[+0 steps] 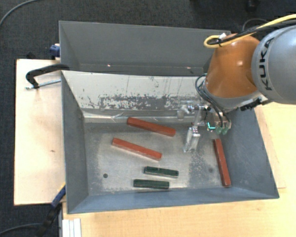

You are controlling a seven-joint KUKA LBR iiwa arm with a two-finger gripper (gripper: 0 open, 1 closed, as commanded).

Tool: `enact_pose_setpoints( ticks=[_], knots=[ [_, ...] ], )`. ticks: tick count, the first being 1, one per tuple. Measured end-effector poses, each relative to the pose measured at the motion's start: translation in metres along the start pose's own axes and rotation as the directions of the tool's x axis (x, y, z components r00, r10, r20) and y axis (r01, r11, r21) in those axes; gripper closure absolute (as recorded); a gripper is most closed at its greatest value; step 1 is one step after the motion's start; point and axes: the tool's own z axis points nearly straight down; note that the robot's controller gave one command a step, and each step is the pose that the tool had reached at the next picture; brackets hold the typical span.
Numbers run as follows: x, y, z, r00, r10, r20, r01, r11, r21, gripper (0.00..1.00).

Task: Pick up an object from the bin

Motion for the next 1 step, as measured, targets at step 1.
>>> enact_pose_setpoints(
  ticks=[1],
  knots=[
    [-0.0175, 0.0228, 0.0665, 0.999, -0.048, 0.002, 0.048, 0.999, -0.001, 0.0]
  ],
)
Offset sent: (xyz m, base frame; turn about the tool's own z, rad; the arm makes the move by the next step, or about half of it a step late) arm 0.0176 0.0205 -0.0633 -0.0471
